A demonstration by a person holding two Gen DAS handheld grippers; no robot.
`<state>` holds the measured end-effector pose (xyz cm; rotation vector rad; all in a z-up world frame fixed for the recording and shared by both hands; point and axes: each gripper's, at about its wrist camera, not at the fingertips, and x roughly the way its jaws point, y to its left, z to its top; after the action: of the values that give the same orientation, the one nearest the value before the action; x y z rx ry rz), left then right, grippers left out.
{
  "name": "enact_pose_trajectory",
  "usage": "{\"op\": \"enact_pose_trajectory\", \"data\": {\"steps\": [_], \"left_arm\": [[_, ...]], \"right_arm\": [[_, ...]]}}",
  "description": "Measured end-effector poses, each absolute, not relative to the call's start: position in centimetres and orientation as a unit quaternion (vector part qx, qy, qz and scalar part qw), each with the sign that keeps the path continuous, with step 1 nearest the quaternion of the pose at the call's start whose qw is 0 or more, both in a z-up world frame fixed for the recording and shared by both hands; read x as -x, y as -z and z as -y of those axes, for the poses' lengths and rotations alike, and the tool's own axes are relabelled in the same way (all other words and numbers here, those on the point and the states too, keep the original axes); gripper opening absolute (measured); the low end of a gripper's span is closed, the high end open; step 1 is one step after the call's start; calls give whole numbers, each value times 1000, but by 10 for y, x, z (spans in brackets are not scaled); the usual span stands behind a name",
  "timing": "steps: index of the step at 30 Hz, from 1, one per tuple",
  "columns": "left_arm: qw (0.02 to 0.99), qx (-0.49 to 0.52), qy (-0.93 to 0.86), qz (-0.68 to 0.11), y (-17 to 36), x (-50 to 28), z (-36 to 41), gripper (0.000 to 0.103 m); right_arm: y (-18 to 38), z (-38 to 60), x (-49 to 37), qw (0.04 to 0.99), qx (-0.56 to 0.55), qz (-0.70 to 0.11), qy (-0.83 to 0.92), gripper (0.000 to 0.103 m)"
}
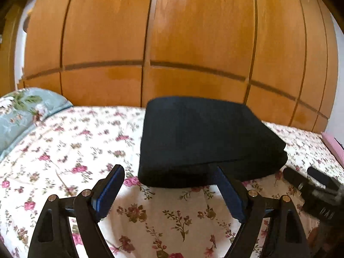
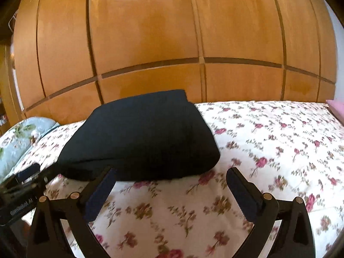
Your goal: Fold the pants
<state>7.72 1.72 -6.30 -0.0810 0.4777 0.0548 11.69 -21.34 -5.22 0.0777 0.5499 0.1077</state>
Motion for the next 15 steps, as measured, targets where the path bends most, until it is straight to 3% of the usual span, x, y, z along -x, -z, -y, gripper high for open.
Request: {"op": "enact_pose_trajectory", "data": {"steps": [15], "left_arm": [[980,7,-36,-197,58,-55,-2,81]], "right_arm": [[53,206,-96,972,-13,-231,-32,102]]}}
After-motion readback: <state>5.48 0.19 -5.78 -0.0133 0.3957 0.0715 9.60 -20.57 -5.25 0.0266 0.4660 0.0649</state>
